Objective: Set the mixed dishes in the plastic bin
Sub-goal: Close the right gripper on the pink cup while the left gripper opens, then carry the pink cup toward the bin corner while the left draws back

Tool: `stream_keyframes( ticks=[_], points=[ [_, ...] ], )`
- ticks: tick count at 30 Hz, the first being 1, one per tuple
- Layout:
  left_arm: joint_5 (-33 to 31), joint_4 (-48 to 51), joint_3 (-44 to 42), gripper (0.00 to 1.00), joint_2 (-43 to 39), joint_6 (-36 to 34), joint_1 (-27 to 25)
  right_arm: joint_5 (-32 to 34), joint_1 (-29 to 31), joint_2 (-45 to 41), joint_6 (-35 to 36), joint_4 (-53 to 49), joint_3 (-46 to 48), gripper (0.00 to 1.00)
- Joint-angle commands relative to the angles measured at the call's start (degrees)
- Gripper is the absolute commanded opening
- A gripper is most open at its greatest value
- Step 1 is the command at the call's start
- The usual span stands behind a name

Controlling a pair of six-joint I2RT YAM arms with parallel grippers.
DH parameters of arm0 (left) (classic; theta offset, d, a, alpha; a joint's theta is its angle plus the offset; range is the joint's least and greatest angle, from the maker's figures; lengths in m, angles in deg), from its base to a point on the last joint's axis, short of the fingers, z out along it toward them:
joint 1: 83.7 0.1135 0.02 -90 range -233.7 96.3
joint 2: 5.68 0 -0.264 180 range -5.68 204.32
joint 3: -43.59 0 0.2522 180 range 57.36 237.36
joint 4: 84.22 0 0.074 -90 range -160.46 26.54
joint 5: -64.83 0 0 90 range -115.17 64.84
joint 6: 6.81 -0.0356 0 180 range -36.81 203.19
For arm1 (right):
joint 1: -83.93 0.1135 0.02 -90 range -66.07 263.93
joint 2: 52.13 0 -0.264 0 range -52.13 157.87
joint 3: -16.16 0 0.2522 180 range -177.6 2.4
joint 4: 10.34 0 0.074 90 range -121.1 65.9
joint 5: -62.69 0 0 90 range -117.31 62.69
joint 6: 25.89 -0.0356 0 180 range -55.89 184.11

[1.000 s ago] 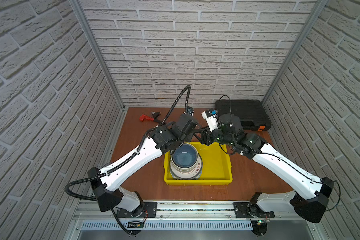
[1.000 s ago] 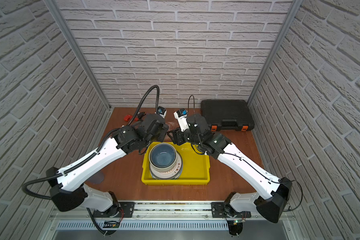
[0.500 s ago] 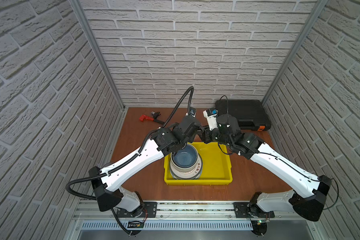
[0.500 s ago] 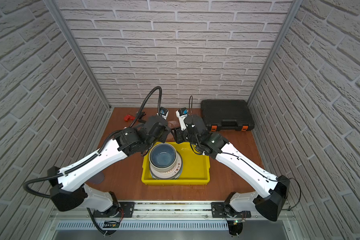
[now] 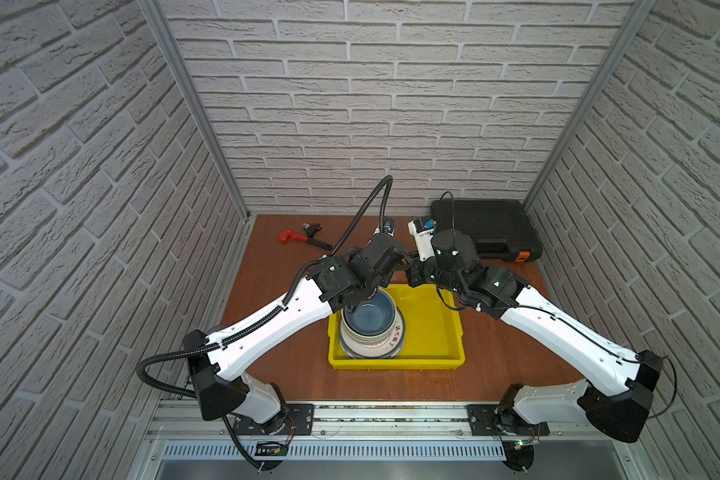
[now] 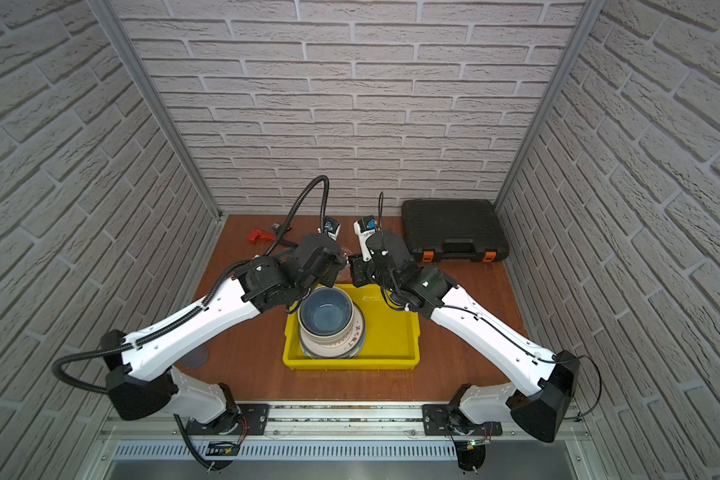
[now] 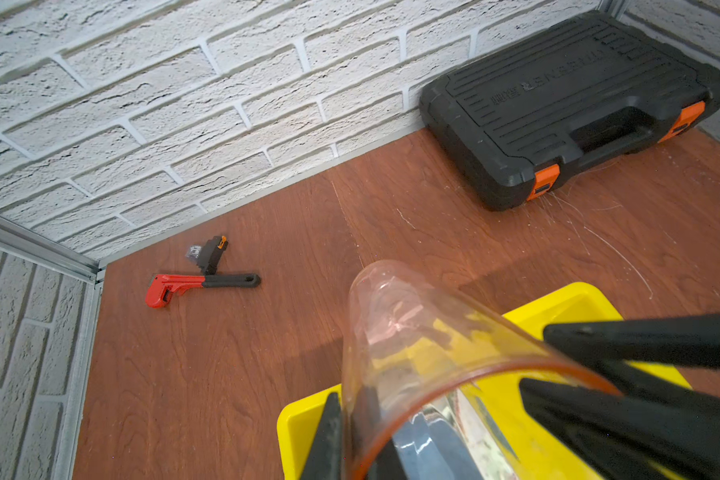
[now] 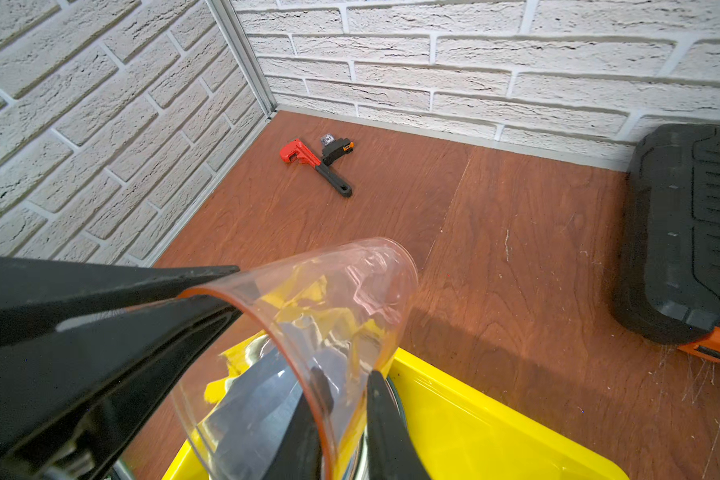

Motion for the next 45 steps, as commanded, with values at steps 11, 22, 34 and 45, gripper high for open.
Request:
stream_keyframes(
  ticks=[11, 22, 34, 45],
  points=[
    [13.50, -4.31, 4.17, 0.14, -1.79, 3.28, -2.06, -0.51, -0.44, -0.13, -0.86, 0.40, -0.65, 0.06],
    [18.82, -4.66, 1.55, 0.21, -3.22, 6.37, -2.07, -0.41, -0.53, -2.57, -0.38, 0.26, 0.54, 0.06],
    [20.85, -5.80, -4.03, 0.32, -10.00, 8.82, -2.08, 0.31, -1.03, -5.45, 0.39, -2.31, 1.38, 0.06],
    [18.24, -2.40, -11.94, 0.54, -21.01, 11.46, 1.45, 4.72, -3.53, -8.51, 3.14, -14.09, 1.42, 0.06]
  ],
)
